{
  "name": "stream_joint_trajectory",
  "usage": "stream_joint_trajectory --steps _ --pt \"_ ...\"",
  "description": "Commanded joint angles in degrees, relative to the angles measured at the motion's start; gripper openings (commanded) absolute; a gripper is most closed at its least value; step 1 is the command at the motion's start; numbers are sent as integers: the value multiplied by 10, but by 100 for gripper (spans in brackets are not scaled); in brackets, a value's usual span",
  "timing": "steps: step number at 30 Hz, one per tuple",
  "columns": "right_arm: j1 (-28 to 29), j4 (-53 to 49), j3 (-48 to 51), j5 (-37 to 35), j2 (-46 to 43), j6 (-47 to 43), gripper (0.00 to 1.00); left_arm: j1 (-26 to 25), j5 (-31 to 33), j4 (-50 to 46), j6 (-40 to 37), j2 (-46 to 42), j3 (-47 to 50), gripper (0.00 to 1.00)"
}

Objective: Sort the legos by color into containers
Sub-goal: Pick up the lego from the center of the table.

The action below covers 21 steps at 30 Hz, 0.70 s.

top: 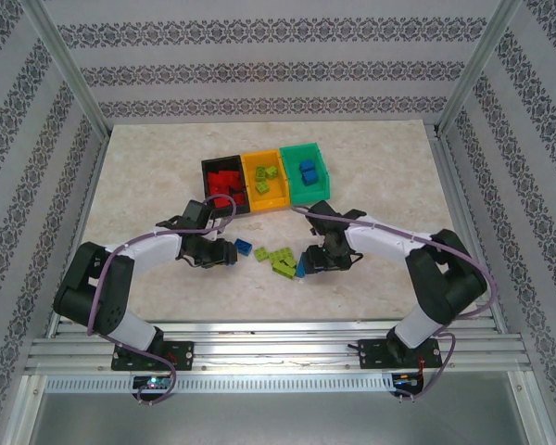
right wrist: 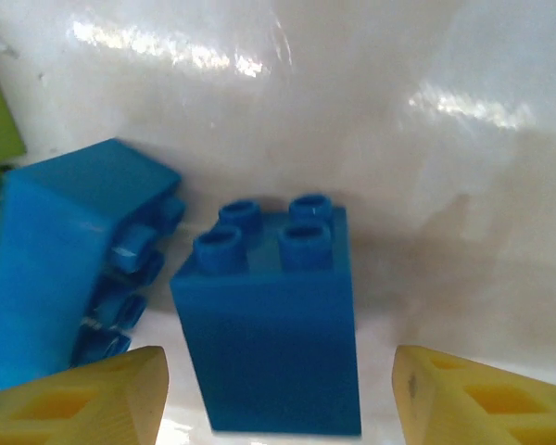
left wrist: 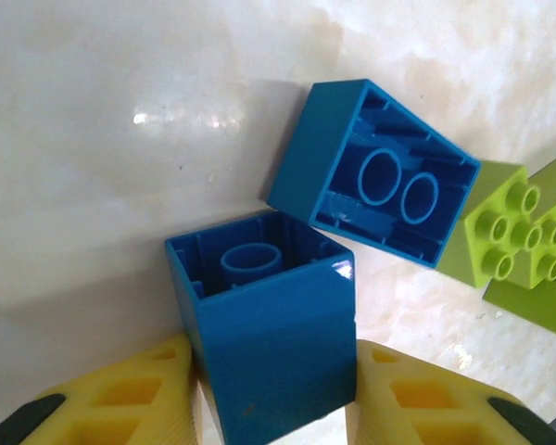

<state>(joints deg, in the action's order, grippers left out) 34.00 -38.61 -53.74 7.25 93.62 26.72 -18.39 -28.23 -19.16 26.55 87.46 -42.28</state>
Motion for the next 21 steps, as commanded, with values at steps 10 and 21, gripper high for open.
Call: stream_joint_trajectory --steps 10,21 --pt "0 7 -23 -15 20 -23 35 -4 25 -7 -3 -30 -1 19" --pt "-50 11 -99 -27 -36 -36 27 -5 20 19 18 -131 3 19"
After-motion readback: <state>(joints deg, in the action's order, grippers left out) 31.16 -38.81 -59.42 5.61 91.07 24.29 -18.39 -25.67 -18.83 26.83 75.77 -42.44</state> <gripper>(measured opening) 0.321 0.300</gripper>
